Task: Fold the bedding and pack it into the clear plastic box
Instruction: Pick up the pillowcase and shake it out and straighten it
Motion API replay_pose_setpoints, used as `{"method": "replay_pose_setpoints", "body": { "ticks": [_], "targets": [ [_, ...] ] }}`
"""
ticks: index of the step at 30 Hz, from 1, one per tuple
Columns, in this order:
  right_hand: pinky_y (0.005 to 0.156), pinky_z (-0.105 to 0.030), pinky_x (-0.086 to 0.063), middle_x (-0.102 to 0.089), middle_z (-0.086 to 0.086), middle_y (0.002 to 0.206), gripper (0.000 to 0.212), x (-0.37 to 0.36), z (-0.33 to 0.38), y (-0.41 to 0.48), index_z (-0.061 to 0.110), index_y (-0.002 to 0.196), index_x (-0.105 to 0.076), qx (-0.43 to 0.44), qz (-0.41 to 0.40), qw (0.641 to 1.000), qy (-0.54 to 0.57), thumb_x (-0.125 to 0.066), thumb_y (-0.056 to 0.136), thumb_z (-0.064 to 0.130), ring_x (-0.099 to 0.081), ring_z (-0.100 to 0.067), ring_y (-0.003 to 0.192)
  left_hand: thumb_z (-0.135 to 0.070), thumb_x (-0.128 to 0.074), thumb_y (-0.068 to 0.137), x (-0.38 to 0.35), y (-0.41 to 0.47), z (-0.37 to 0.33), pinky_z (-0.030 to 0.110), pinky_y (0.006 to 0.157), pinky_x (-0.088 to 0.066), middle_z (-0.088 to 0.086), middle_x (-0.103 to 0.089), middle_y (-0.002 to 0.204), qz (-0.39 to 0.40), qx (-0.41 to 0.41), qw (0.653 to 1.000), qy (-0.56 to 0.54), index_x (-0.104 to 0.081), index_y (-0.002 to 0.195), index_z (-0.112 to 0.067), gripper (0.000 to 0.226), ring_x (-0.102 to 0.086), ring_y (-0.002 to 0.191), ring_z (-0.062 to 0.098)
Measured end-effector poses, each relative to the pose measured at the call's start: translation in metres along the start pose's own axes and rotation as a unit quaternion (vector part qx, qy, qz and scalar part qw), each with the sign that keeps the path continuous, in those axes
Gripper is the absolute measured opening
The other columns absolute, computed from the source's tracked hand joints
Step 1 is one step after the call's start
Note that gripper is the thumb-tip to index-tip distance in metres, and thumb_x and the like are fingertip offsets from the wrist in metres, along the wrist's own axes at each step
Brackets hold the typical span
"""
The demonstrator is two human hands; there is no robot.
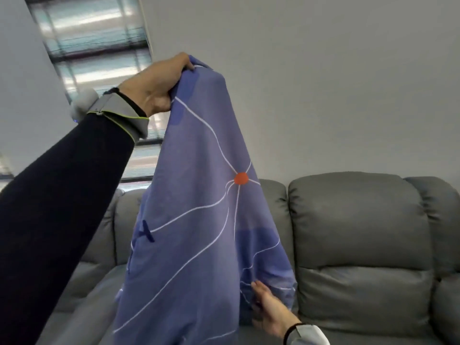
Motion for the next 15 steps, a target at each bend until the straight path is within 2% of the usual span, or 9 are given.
{"method": "replay_pose_setpoints", "body": {
  "ticks": [2, 4, 5, 8, 9, 10, 11, 12, 15],
  "targets": [
    [0.051, -0.027, -0.055, -0.075, -0.01, 0.092, 0.04, 0.007, 0.012, -0.005, 0.007, 0.124, -0.06, 0.035, -0.014, 0.998, 0.052, -0.054, 0.094, 0.031, -0.07, -0.021, 0.066, -0.008, -0.03, 0.089, 0.015, -0.004, -0.006, 0.017, 0.059, -0.052, -0.001, -0.064, 0.07, -0.003, -0.008, 1.0, 0.014, -0.063, 0.085, -0.014, 0.034, -0.061, 0.062, 0.01],
    [0.056, -0.034, -0.059, -0.071, -0.021, 0.106, 0.054, 0.023, 0.022, 0.002, 0.002, 0.122, -0.061, 0.076, -0.034, 0.992, 0.1, -0.062, 0.085, 0.04, -0.071, -0.031, 0.076, -0.009, -0.029, 0.088, 0.031, -0.009, -0.008, 0.017, 0.061, -0.053, -0.001, -0.064, 0.072, -0.01, -0.012, 1.0, 0.021, -0.064, 0.087, -0.015, 0.035, -0.061, 0.064, 0.011],
    [0.058, -0.035, -0.06, -0.072, -0.018, 0.103, 0.053, 0.028, 0.028, 0.002, 0.007, 0.119, -0.063, 0.092, -0.047, 0.987, 0.121, -0.062, 0.083, 0.046, -0.071, -0.031, 0.078, -0.01, -0.03, 0.088, 0.04, -0.01, -0.007, 0.018, 0.062, -0.053, -0.001, -0.064, 0.072, -0.018, -0.012, 1.0, 0.02, -0.064, 0.086, -0.015, 0.035, -0.061, 0.064, 0.011],
    [0.053, -0.032, -0.057, -0.072, -0.009, 0.068, 0.034, 0.045, 0.039, 0.002, 0.02, 0.09, -0.061, 0.119, -0.064, 0.971, 0.197, -0.058, 0.083, 0.053, -0.069, -0.025, 0.062, -0.011, -0.03, 0.084, 0.064, -0.013, 0.0, 0.019, 0.063, -0.05, -0.002, -0.062, 0.069, -0.033, 0.002, 0.999, 0.009, -0.061, 0.078, -0.018, 0.033, -0.059, 0.061, 0.012],
    [0.062, -0.036, -0.059, -0.073, -0.011, 0.074, 0.037, 0.048, 0.042, -0.001, 0.018, 0.091, -0.063, 0.116, -0.074, 0.969, 0.208, -0.06, 0.082, 0.054, -0.071, -0.026, 0.069, -0.011, -0.029, 0.084, 0.071, -0.012, 0.004, 0.019, 0.062, -0.05, -0.002, -0.061, 0.066, -0.042, 0.009, 0.999, 0.005, -0.059, 0.076, -0.018, 0.032, -0.058, 0.06, 0.012],
    [0.08, -0.043, -0.058, -0.074, -0.015, 0.091, 0.045, 0.048, 0.046, -0.005, 0.016, 0.1, -0.067, 0.102, -0.077, 0.969, 0.209, -0.061, 0.082, 0.057, -0.071, -0.028, 0.086, -0.012, -0.029, 0.085, 0.079, -0.013, 0.008, 0.018, 0.061, -0.05, -0.003, -0.061, 0.064, -0.064, 0.02, 0.998, 0.004, -0.058, 0.076, -0.018, 0.031, -0.058, 0.059, 0.012],
    [0.097, -0.046, -0.05, -0.071, -0.016, 0.108, 0.051, 0.05, 0.05, -0.009, 0.016, 0.111, -0.067, 0.085, -0.073, 0.972, 0.205, -0.061, 0.082, 0.057, -0.066, -0.03, 0.104, -0.013, -0.03, 0.086, 0.087, -0.012, 0.013, 0.017, 0.06, -0.05, -0.003, -0.062, 0.063, -0.084, 0.029, 0.996, 0.002, -0.058, 0.077, -0.018, 0.03, -0.058, 0.059, 0.012],
    [0.104, -0.047, -0.044, -0.068, -0.015, 0.118, 0.051, 0.055, 0.057, -0.012, 0.016, 0.119, -0.065, 0.075, -0.062, 0.975, 0.202, -0.06, 0.084, 0.053, -0.061, -0.031, 0.114, -0.013, -0.031, 0.086, 0.095, -0.013, 0.019, 0.017, 0.058, -0.05, -0.004, -0.061, 0.062, -0.103, 0.038, 0.994, 0.0, -0.057, 0.077, -0.018, 0.028, -0.058, 0.058, 0.012],
    [0.096, -0.043, -0.049, -0.068, -0.014, 0.119, 0.046, 0.072, 0.091, -0.028, 0.01, 0.122, -0.063, 0.077, -0.055, 0.99, 0.103, -0.063, 0.083, 0.033, -0.064, -0.032, 0.109, -0.014, -0.031, 0.086, 0.124, -0.016, 0.04, 0.014, 0.053, -0.05, -0.002, -0.057, 0.069, -0.162, 0.068, 0.984, 0.001, -0.053, 0.076, -0.018, 0.024, -0.057, 0.053, 0.01]
  ]
}}
Point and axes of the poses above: each hand's wrist, its own y-axis towards the middle knuckle, its own x-axis out of the back of the hand, z = x × y, the point moved 2 cm from there along y, towards the middle knuckle
